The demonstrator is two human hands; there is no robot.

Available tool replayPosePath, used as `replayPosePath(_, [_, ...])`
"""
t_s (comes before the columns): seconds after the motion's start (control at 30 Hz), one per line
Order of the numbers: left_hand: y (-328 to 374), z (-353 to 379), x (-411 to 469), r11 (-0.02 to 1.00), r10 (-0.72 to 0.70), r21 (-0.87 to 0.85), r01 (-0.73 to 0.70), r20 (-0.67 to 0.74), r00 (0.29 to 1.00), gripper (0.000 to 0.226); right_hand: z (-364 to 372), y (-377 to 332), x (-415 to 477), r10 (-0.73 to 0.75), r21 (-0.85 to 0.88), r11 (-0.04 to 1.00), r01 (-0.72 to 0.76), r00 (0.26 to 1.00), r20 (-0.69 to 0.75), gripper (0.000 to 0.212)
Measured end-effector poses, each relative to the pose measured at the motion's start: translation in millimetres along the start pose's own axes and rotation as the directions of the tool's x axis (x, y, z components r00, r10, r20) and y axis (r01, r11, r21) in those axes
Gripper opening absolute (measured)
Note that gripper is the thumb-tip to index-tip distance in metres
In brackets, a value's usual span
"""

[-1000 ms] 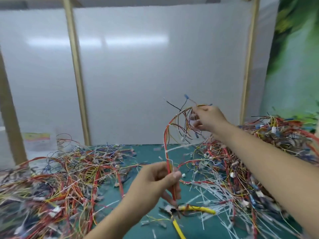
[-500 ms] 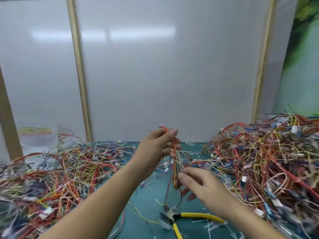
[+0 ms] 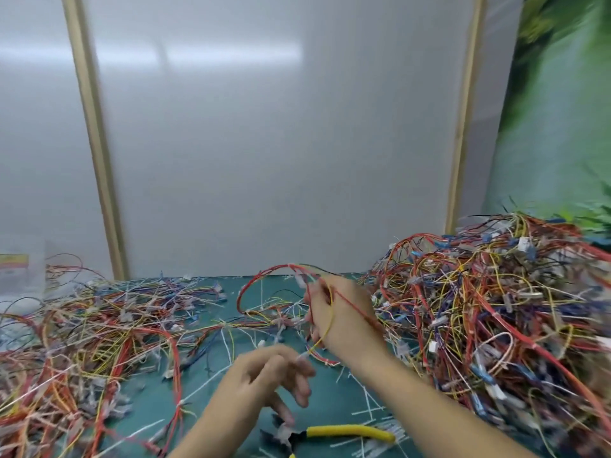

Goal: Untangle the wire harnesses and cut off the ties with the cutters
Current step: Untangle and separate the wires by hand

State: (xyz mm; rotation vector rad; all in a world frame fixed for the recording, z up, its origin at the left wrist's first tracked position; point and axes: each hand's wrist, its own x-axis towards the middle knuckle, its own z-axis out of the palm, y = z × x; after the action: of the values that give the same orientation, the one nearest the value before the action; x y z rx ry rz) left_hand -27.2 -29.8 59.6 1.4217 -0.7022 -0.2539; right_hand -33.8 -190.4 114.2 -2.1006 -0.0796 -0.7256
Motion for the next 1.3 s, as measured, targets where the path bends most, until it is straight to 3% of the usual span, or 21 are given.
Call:
replayPosePath(0.07, [-1.7,-0.3,5.7,0.978,-0.175,-0.122,0.170,-0.032,0.984,0.088,7.1,12.5,-9.1,-0.108,-0.366,0.920,0.140,0.988,0.106,0.037])
replayPosePath(0.1, [-2.2,-1.5,7.9,0.964,-0.229,-0.147,0.220,-0.049,0.972,0.087,9.9,15.4,-14.6,-0.134,-0.463,0.863,0.203,0.975,0.177,0.035])
replayPosePath(0.23, [-7.6,-4.0,3.3,0.979,-0.160,-0.150,0.141,-0.123,0.979,0.048,18.0,10.5,-13.9,-0.273,-0.578,0.672,0.463,0.880,0.389,0.017])
replayPosePath(0.3, [-9.2,-6.9,1.7,0.979,-0.126,-0.186,0.087,-0.211,0.969,0.038,16.2,4.4,-5.4,-0.349,-0.578,0.568,0.587,0.807,0.476,0.025])
replayPosePath(0.33, [-9.2,-8.3,1.8,0.975,-0.116,-0.211,0.061,-0.258,0.959,0.033,12.2,2.0,-0.8,-0.347,-0.564,0.564,0.604,0.792,0.501,0.029])
replayPosePath(0.4, [-6.7,-10.3,2.8,0.968,-0.089,-0.250,0.003,-0.331,0.939,0.019,0.1,0.0,3.3,-0.296,-0.464,0.733,0.497,0.848,0.439,0.033])
replayPosePath(0.47, [-4.5,-10.5,4.2,0.977,-0.038,-0.210,-0.045,-0.374,0.927,0.017,-11.7,4.9,-0.1,-0.145,-0.144,0.967,0.208,0.921,0.361,0.031])
replayPosePath(0.5, [-3.8,-9.2,4.4,0.984,-0.014,-0.172,-0.056,-0.380,0.925,0.018,-15.7,7.3,-5.5,-0.032,0.032,0.999,0.020,0.907,0.421,0.032])
replayPosePath(0.57, [-2.5,-6.0,4.0,0.992,0.011,-0.116,-0.056,-0.359,0.933,0.024,-16.6,11.0,-24.3,0.080,0.126,0.975,-0.183,0.817,0.571,0.033])
replayPosePath(0.63, [-2.0,-4.7,4.5,0.998,0.011,-0.061,-0.030,-0.295,0.955,0.029,-14.1,14.0,-44.1,0.083,0.144,0.967,-0.212,0.790,0.607,0.026])
replayPosePath(0.73, [1.3,-4.1,8.8,0.996,-0.093,-0.010,0.093,-0.195,0.976,0.033,-15.1,24.0,-54.6,0.122,0.229,0.935,-0.270,0.854,0.505,0.026])
replayPosePath(0.83, [2.5,-12.1,16.2,0.971,-0.238,-0.072,0.227,-0.273,0.932,0.055,-14.4,30.7,-58.8,0.177,0.294,0.910,-0.291,0.917,0.358,0.024])
replayPosePath(0.93, [0.9,-24.7,16.4,0.977,-0.161,0.073,0.198,-0.349,0.923,0.056,-9.5,33.0,-64.3,0.198,0.382,0.877,-0.292,0.943,0.267,0.023])
replayPosePath(1.03, [-1.7,-27.4,11.1,0.976,-0.094,0.163,0.147,-0.295,0.951,0.056,-13.0,34.4,-64.2,0.221,0.456,0.847,-0.272,0.961,0.164,0.024])
replayPosePath(1.13, [0.6,-25.9,7.7,0.993,-0.064,0.091,0.081,-0.176,0.982,0.043,-18.7,33.7,-65.9,0.187,0.478,0.854,-0.206,0.978,0.087,0.022])
replayPosePath(1.23, [2.2,-26.0,4.0,0.997,-0.073,0.031,0.076,-0.092,0.993,0.036,-14.9,32.4,-72.5,0.080,0.345,0.932,-0.113,0.991,0.107,0.020])
replayPosePath(1.3, [0.7,-27.5,3.2,0.996,-0.087,-0.008,0.086,-0.110,0.990,0.035,-10.9,33.0,-77.1,0.036,0.267,0.961,-0.077,0.987,0.155,0.018])
